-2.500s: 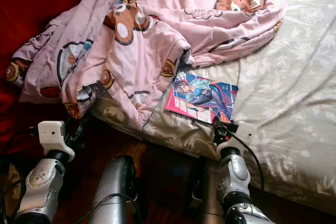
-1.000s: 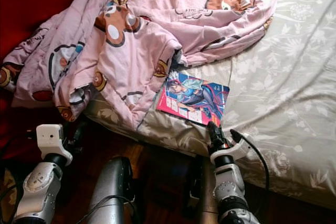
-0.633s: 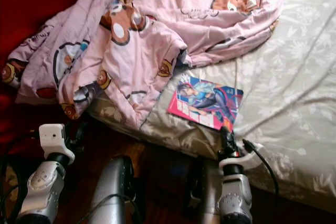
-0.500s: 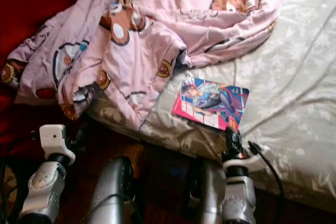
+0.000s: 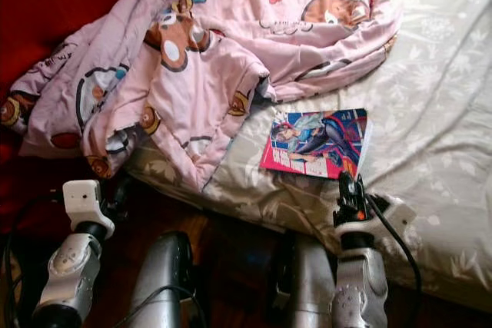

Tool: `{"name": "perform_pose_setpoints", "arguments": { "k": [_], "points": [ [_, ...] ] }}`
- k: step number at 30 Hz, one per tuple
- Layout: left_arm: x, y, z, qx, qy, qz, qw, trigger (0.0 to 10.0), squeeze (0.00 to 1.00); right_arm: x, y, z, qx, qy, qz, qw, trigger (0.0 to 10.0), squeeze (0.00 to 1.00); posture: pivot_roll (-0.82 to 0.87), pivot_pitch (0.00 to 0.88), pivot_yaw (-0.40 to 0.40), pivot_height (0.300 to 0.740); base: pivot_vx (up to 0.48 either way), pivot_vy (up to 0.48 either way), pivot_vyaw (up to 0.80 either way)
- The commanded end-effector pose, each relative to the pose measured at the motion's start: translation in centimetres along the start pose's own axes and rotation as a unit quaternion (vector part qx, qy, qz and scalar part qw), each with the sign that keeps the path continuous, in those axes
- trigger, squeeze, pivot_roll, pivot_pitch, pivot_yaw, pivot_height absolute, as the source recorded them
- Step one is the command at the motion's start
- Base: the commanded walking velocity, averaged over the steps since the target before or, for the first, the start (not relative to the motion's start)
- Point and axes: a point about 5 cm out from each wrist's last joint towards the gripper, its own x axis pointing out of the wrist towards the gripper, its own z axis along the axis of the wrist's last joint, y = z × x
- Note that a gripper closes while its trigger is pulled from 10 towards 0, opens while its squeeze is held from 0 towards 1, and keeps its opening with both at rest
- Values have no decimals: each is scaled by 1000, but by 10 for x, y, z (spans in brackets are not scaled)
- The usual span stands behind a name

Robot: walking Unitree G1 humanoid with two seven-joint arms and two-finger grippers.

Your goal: Clean up the room

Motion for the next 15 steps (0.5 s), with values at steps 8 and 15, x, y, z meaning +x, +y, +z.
{"name": "perform_pose_setpoints", "arguments": {
  "k": [8,15],
  "points": [
    [-18,5,-33,-22,56,39,997,10000,0,20,18,19,-163,6,39,986,10000,0,16,121,3,588,0,0,0],
    [-18,5,-46,-46,94,51,993,10000,0,27,21,15,-186,6,13,982,10000,0,23,70,-9,612,0,0,0]
  ]
}}
